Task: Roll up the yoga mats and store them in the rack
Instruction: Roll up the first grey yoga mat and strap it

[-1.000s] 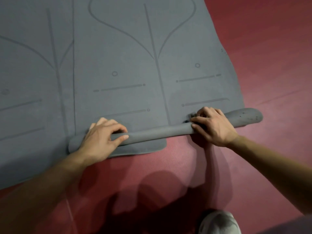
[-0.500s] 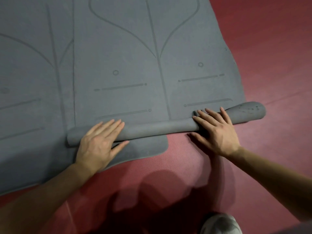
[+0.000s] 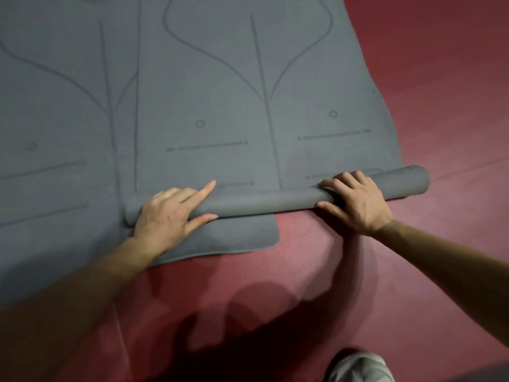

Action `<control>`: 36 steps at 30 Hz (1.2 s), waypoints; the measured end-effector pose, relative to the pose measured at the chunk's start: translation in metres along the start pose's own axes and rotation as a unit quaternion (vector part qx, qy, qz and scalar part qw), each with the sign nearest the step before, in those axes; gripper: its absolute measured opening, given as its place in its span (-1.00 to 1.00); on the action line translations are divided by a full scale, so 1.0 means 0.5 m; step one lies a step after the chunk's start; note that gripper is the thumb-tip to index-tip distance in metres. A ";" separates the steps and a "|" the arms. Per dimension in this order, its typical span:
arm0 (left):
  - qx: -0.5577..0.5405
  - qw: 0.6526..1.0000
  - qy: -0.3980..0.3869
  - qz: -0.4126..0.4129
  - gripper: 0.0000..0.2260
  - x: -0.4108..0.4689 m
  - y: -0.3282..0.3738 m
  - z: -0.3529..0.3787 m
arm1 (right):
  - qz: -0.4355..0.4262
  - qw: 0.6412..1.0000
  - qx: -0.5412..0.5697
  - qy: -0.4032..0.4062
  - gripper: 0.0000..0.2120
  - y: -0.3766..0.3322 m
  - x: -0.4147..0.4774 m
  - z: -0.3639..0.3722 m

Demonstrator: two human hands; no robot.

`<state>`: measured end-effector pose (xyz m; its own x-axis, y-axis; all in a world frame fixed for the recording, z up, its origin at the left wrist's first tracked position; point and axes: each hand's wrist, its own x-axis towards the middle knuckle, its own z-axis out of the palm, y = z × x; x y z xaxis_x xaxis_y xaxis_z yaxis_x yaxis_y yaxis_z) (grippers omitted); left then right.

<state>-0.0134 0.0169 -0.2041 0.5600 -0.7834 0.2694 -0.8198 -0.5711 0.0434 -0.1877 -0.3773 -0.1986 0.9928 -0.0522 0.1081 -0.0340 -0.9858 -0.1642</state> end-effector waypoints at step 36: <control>-0.055 0.989 0.023 -0.136 -0.55 -0.025 0.029 -0.021 | 0.055 0.996 -0.073 0.009 -0.30 -0.007 0.006 0.000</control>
<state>-0.0335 0.0211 -0.1966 0.7571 -0.5914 0.2775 -0.6495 -0.7268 0.2234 -0.1844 -0.3740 -0.1976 0.9799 -0.1621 0.1161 -0.1596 -0.9867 -0.0309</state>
